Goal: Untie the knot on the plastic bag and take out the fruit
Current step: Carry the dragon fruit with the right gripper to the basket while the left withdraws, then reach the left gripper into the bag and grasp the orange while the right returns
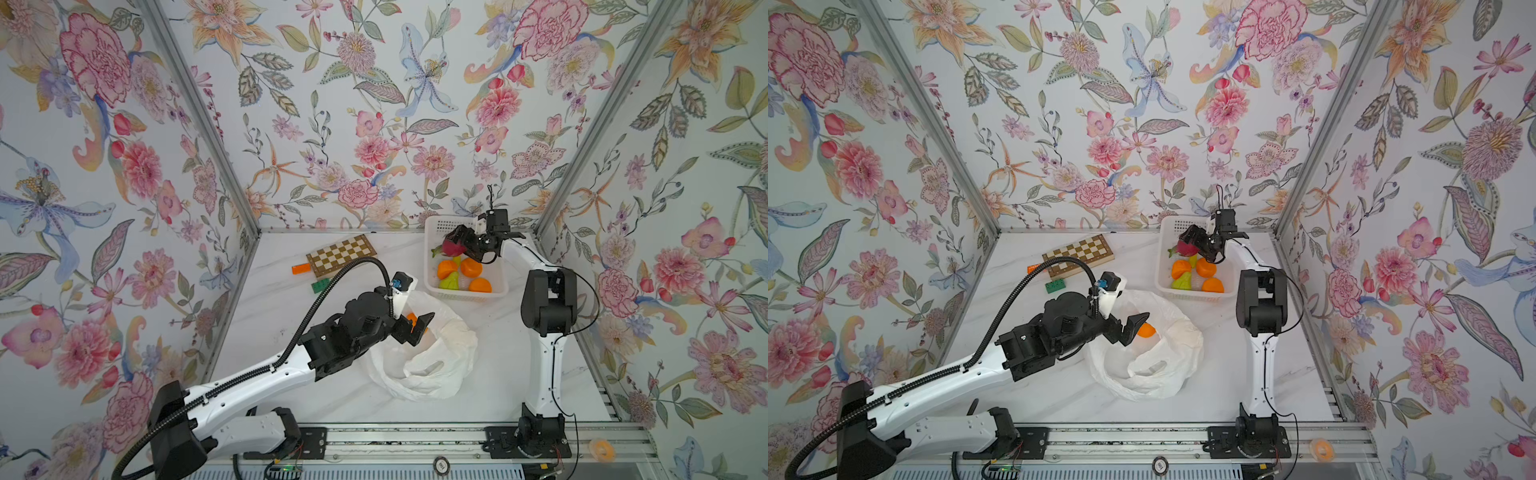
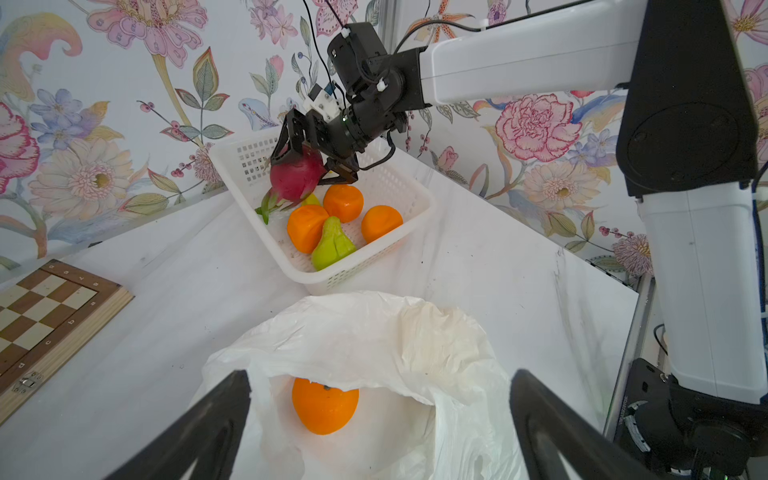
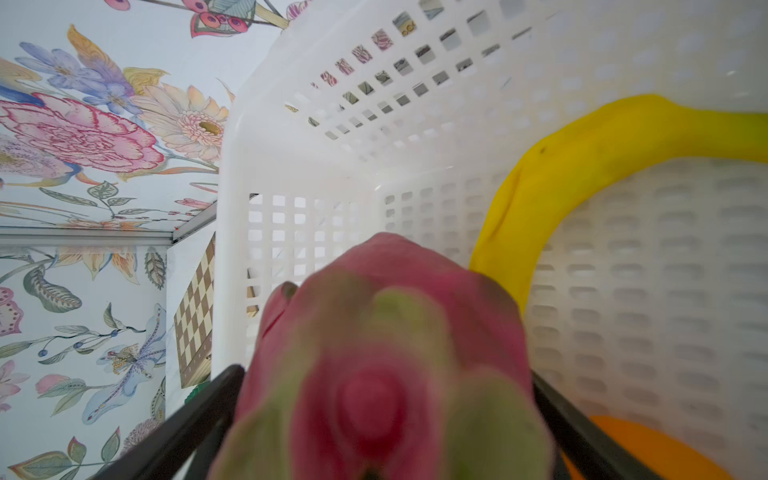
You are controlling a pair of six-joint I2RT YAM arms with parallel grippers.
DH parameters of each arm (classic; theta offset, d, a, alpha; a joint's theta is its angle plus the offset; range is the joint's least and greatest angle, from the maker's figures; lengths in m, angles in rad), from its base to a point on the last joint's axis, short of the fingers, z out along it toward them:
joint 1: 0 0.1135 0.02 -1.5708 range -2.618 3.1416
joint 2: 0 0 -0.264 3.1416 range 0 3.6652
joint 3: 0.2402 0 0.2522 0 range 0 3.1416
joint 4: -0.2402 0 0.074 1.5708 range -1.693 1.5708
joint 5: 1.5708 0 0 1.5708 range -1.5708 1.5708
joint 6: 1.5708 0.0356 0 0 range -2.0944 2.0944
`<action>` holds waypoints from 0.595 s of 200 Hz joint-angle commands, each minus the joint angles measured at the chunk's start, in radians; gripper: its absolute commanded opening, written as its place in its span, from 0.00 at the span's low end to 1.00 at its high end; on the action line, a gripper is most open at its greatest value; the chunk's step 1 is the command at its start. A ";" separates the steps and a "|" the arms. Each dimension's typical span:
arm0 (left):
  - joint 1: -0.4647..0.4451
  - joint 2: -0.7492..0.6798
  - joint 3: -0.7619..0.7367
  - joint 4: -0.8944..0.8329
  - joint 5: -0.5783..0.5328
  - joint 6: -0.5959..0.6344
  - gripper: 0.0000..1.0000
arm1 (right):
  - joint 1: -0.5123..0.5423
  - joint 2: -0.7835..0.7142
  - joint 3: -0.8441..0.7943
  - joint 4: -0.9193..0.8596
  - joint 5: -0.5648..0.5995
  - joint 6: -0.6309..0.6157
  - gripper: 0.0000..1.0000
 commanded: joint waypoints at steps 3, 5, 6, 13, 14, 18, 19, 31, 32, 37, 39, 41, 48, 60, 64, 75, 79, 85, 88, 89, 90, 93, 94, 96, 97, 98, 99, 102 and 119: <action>-0.010 0.002 0.030 -0.012 -0.010 0.008 0.99 | 0.000 -0.099 -0.011 -0.039 0.054 -0.037 0.99; -0.010 0.002 0.030 -0.012 -0.010 0.008 0.99 | -0.001 -0.105 -0.013 -0.040 0.056 -0.038 0.99; -0.010 0.002 0.030 -0.013 -0.010 0.007 0.99 | -0.002 -0.108 -0.015 -0.040 0.057 -0.038 0.99; -0.011 0.000 0.029 -0.012 -0.007 0.005 0.99 | -0.003 -0.124 -0.026 -0.040 0.061 -0.039 0.99; -0.011 0.000 0.029 -0.012 -0.007 0.005 0.99 | -0.004 -0.126 -0.027 -0.040 0.062 -0.039 0.99; -0.011 -0.001 0.028 -0.012 -0.005 0.005 0.99 | -0.005 -0.135 -0.033 -0.040 0.063 -0.040 0.99; -0.011 -0.001 0.028 -0.011 -0.005 0.004 0.99 | -0.006 -0.138 -0.035 -0.040 0.064 -0.039 0.99; -0.010 -0.002 0.027 -0.010 -0.002 -0.002 0.99 | -0.009 -0.167 -0.050 -0.042 0.065 -0.038 0.99; -0.010 -0.002 0.026 -0.010 -0.001 -0.003 0.99 | -0.010 -0.170 -0.051 -0.042 0.065 -0.038 0.99; -0.010 -0.002 0.025 -0.010 0.002 -0.005 0.99 | -0.013 -0.183 -0.057 -0.043 0.064 -0.039 0.99; -0.009 -0.002 0.025 -0.011 0.003 -0.005 0.99 | -0.014 -0.189 -0.060 -0.043 0.065 -0.039 0.99; -0.011 -0.002 0.025 -0.011 0.003 -0.007 0.99 | -0.014 -0.193 -0.063 -0.043 0.065 -0.039 0.99; -0.011 -0.002 0.024 -0.013 0.006 -0.011 0.99 | -0.017 -0.213 -0.074 -0.043 0.066 -0.043 0.99; -0.011 -0.002 0.026 -0.018 0.016 -0.020 0.96 | -0.020 -0.254 -0.097 -0.043 0.066 -0.049 0.99; -0.012 -0.002 0.026 -0.019 0.018 -0.022 0.96 | -0.022 -0.270 -0.106 -0.043 0.068 -0.051 0.99; -0.017 -0.002 0.028 -0.024 0.016 -0.034 0.94 | -0.021 -0.321 -0.138 -0.043 0.067 -0.060 0.99; -0.018 -0.002 0.028 -0.026 0.015 -0.040 0.92 | -0.022 -0.342 -0.152 -0.043 0.067 -0.063 0.99; -0.021 -0.002 0.028 -0.027 0.014 -0.050 0.90 | -0.022 -0.375 -0.174 -0.043 0.064 -0.066 0.99; -0.022 -0.002 0.028 -0.030 0.012 -0.055 0.89 | -0.021 -0.393 -0.185 -0.042 0.061 -0.069 0.99; -0.023 -0.002 0.028 -0.031 0.012 -0.057 0.89 | -0.021 -0.400 -0.190 -0.042 0.061 -0.070 0.99; -0.023 -0.002 0.028 -0.031 0.011 -0.059 0.88 | -0.021 -0.406 -0.195 -0.040 0.060 -0.071 0.99; -0.023 -0.002 0.028 -0.035 0.010 -0.065 0.87 | -0.020 -0.424 -0.210 -0.038 0.059 -0.074 0.99; -0.024 -0.002 0.028 -0.036 0.010 -0.067 0.87 | -0.020 -0.432 -0.214 -0.037 0.058 -0.076 0.99; -0.025 -0.001 0.028 -0.038 0.010 -0.070 0.86 | -0.019 -0.446 -0.224 -0.036 0.059 -0.077 0.99; -0.025 -0.001 0.028 -0.039 0.010 -0.073 0.86 | -0.019 -0.452 -0.227 -0.036 0.058 -0.078 0.99; -0.025 -0.001 0.028 -0.040 0.011 -0.075 0.86 | -0.018 -0.460 -0.234 -0.036 0.058 -0.079 0.99; -0.027 -0.001 0.028 -0.040 0.011 -0.076 0.85 | -0.018 -0.467 -0.240 -0.035 0.058 -0.080 0.99; -0.029 -0.001 0.028 -0.043 0.011 -0.081 0.84 | -0.018 -0.487 -0.260 -0.032 0.059 -0.084 0.99; -0.047 0.001 0.025 -0.057 0.011 -0.109 0.80 | -0.009 -0.620 -0.367 -0.007 0.065 -0.099 0.99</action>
